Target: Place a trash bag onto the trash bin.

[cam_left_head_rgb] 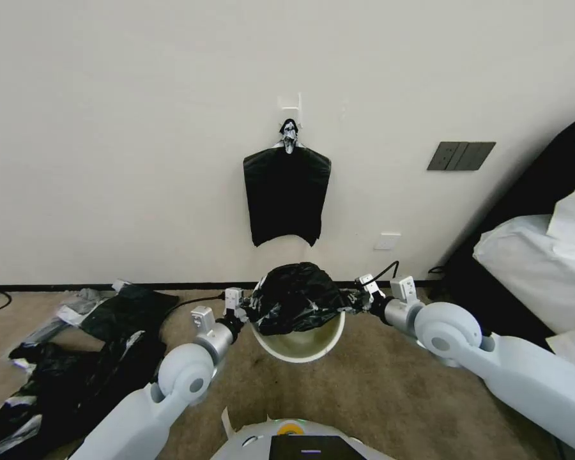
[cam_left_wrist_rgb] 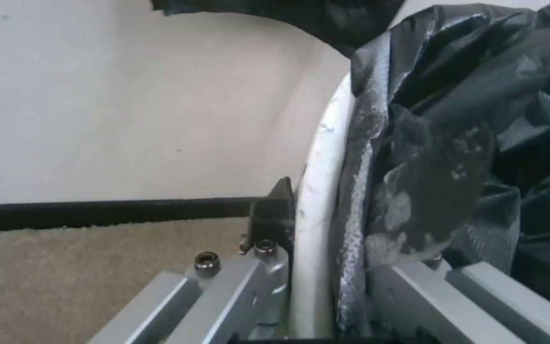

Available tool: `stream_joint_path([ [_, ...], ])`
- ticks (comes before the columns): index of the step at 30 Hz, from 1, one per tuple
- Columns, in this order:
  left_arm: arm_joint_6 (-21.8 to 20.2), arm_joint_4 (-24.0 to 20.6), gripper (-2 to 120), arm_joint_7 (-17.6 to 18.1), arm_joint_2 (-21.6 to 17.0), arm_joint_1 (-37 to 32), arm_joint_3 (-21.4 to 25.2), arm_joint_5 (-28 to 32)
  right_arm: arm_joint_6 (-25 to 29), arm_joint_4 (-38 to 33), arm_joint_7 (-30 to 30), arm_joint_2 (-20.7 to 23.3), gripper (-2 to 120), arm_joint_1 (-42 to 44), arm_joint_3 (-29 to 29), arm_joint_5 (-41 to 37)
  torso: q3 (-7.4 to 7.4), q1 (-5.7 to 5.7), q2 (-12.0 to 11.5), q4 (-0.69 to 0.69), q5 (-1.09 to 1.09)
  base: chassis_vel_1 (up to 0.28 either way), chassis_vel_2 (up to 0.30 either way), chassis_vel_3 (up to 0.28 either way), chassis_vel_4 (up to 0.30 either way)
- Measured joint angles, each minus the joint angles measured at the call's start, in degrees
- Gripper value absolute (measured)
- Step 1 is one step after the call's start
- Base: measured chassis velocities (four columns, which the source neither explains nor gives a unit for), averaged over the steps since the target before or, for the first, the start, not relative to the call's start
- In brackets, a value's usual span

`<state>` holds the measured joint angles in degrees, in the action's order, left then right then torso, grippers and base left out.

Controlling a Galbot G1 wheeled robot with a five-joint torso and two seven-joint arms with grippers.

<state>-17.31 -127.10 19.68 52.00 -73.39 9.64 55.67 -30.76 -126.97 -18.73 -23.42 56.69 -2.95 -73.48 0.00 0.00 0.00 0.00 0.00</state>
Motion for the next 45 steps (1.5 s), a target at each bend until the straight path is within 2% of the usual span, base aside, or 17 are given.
stream_joint_path([
  [7,-0.1,0.22,3,0.48,-0.43,0.28,0.12,0.47,1.68,0.13,-2.05,-3.47,2,2.16,-1.43,-0.02,0.0,0.0,0.0,0.0,0.01,0.0,0.0,0.0,0.0],
  [10,-0.53,0.23,3,0.84,-0.45,0.56,-0.18,0.47,3.14,0.2,-4.14,-6.1,15,3.76,-3.14,-0.29,0.0,0.0,0.0,0.02,0.0,0.0,0.0,0.0,0.0],
  [11,-0.53,0.23,3,0.84,-0.45,0.56,-0.18,0.47,3.14,0.2,-4.14,-6.1,15,3.76,-3.14,-0.29,0.0,0.0,0.0,0.02,0.0,0.0,0.0,0.0,0.0],
  [13,-1.12,0.44,3,1.22,-0.5,0.87,-0.18,0.56,3.88,-0.01,-5.43,-7.88,26,6.53,-6.25,-0.41,0.0,0.0,0.0,0.01,0.0,0.0,0.0,0.0,0.0],
  [14,-1.12,0.44,3,1.22,-0.5,0.87,-0.18,0.56,3.88,-0.01,-5.43,-7.88,26,6.53,-6.25,-0.41,0.0,0.0,0.0,0.01,0.0,0.0,0.0,0.0,0.0],
  [17,-1.66,1.34,3,1.78,-0.62,1.4,-0.07,0.95,4.59,-0.96,-6.61,-9.74,40,12.24,-13.09,-0.58,0.0,0.0,0.0,0.0,0.0,0.0,0.0,0.0,0.0],
  [20,-1.94,1.87,3,2.07,-0.64,1.74,-0.07,1.2,4.49,-1.63,-6.6,-10.15,48,14.91,-16.52,-0.67,0.0,0.0,0.0,0.0,0.0,0.0,0.0,0.0,0.0],
  [22,-2.33,2.85,3,2.47,-0.6,2.55,-0.19,1.78,5.12,-3.17,-5.93,-10.19,59,19.71,-21.92,1.44,0.0,0.0,0.0,0.01,0.0,0.0,0.0,0.0,0.0],
  [23,-2.33,2.85,3,2.47,-0.6,2.55,-0.19,1.78,5.12,-3.17,-5.93,-10.19,59,19.71,-21.92,1.44,0.0,0.0,0.0,0.01,0.0,0.0,0.0,0.0,0.0],
  [26,-2.59,4.06,3,2.71,-0.64,3.63,-0.35,2.44,6.34,-5.55,-4.1,-10.08,74,24.12,-26.33,4.06,0.0,0.0,0.0,-0.02,0.0,0.0,0.0,0.0,0.0],
  [27,-2.59,4.06,3,2.71,-0.64,3.63,-0.35,2.44,6.34,-5.55,-4.1,-10.08,74,24.12,-26.33,4.06,0.0,0.0,0.0,-0.02,0.0,0.0,0.0,0.0,0.0],
  [29,-2.72,4.7,3,2.84,-0.89,4.24,-0.36,2.96,6.82,-7.87,-2.3,-10.08,84,25.77,-27.77,4.71,0.0,0.0,0.0,0.01,0.0,0.0,0.0,0.0,0.0],
  [32,-2.91,5.04,3,2.96,-1.14,4.57,-0.34,3.32,7.58,-9.55,0.34,-10.24,92,26.39,-27.48,6.87,0.0,0.0,0.0,0.01,-0.02,0.0,0.0,0.0,0.0],
  [34,-3.34,5.4,3,3.22,-1.45,4.74,-0.22,3.45,9.99,-10.89,5.86,-10.3,99,26.83,-25.11,12.76,0.0,0.0,0.0,0.0,0.01,0.0,0.0,0.0,0.0],
  [39,-4.18,5.74,3,3.58,-2.12,4.99,-0.21,3.46,10.85,-11.86,12.9,-9.49,100,26.17,-20.95,18.56,0.0,0.0,0.0,0.0,0.0,0.0,0.0,0.0,0.0],
  [45,-5.16,5.49,3,3.63,-2.8,5.55,-0.76,3.46,10.26,-11.34,17.31,-7.33,100,22.29,-14.94,22.46,0.0,0.0,0.0,0.0,0.0,0.0,0.0,0.0,0.0],
])
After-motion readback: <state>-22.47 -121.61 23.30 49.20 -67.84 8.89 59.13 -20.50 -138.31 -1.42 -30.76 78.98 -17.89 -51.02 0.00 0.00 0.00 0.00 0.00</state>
